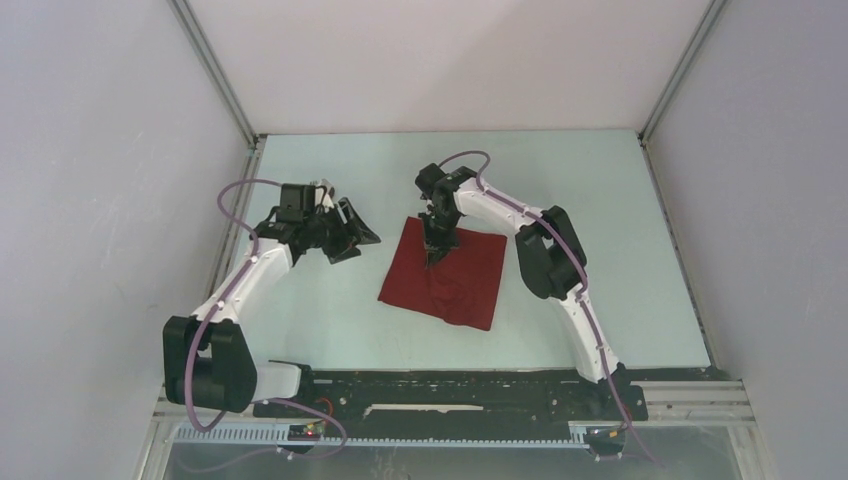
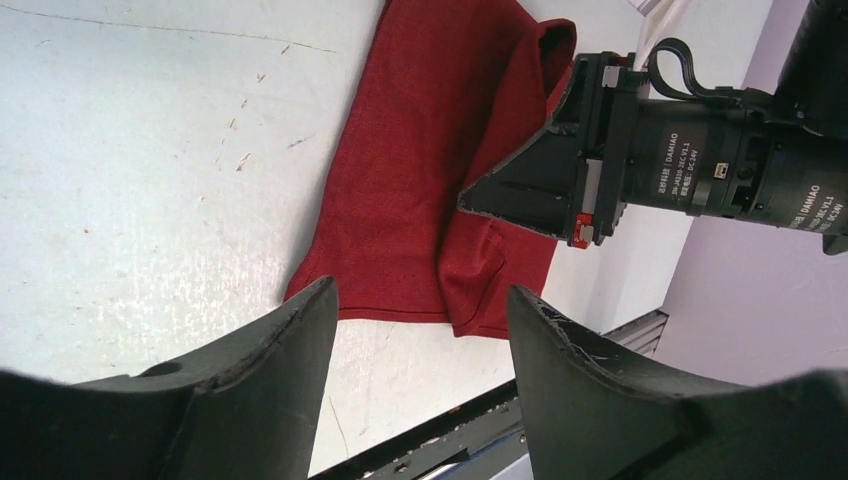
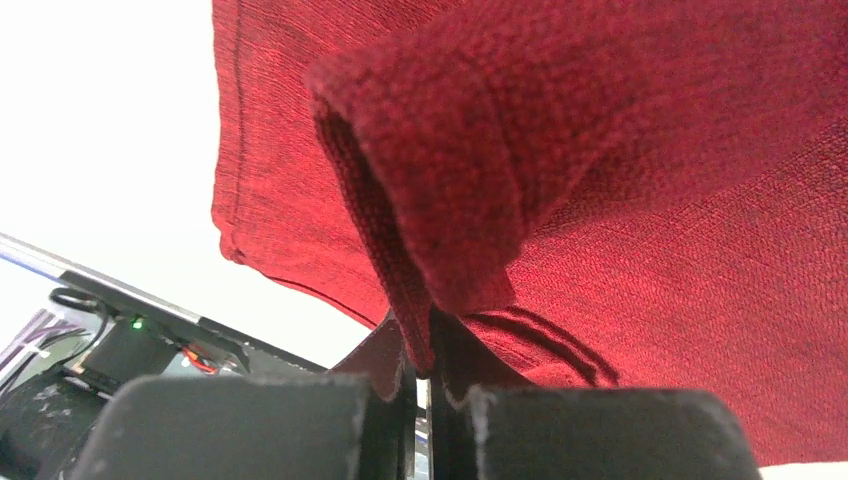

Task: Fold the napkin into a case and place the utensils inside
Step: Fold the rectangle-folded napkin at the center of the board.

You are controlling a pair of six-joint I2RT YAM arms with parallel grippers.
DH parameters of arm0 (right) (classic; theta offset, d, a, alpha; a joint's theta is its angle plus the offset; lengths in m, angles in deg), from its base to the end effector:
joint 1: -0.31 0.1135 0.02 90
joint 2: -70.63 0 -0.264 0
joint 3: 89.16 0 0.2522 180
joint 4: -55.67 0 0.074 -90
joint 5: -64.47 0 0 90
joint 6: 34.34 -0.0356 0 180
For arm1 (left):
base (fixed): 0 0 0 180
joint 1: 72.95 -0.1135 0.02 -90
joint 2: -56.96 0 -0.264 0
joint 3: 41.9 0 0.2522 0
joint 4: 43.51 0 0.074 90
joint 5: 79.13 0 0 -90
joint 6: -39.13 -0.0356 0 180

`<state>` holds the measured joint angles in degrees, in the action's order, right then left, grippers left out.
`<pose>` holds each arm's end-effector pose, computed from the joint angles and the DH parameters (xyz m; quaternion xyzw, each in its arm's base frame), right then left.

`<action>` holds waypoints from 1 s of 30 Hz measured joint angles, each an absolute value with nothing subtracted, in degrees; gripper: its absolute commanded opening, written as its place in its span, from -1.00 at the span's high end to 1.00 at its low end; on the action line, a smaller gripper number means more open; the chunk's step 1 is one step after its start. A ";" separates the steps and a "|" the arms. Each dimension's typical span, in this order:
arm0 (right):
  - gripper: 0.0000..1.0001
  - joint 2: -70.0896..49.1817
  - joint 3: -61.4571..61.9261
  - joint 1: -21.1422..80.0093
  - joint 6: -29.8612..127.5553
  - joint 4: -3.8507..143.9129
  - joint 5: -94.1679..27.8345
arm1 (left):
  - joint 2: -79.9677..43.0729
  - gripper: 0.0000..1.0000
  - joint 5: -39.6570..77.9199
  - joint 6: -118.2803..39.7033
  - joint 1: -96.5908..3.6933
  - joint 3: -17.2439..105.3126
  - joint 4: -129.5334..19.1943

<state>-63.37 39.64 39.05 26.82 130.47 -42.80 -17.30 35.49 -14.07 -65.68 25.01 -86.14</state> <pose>0.3626 0.3044 0.1742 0.0980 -0.9801 -0.1722 0.0116 0.2629 -0.0485 0.2539 -0.1634 0.9063 -0.3111 0.2347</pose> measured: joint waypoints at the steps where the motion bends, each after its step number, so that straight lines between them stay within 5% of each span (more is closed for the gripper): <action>1: 1.00 -63.72 39.86 39.03 26.73 130.03 -43.59 | -17.28 -0.35 35.49 -14.09 -65.83 24.99 -86.11; 30: 0.95 -71.37 48.87 39.18 25.07 127.98 -50.08 | -16.84 -0.35 37.07 -14.95 -68.33 22.91 -85.70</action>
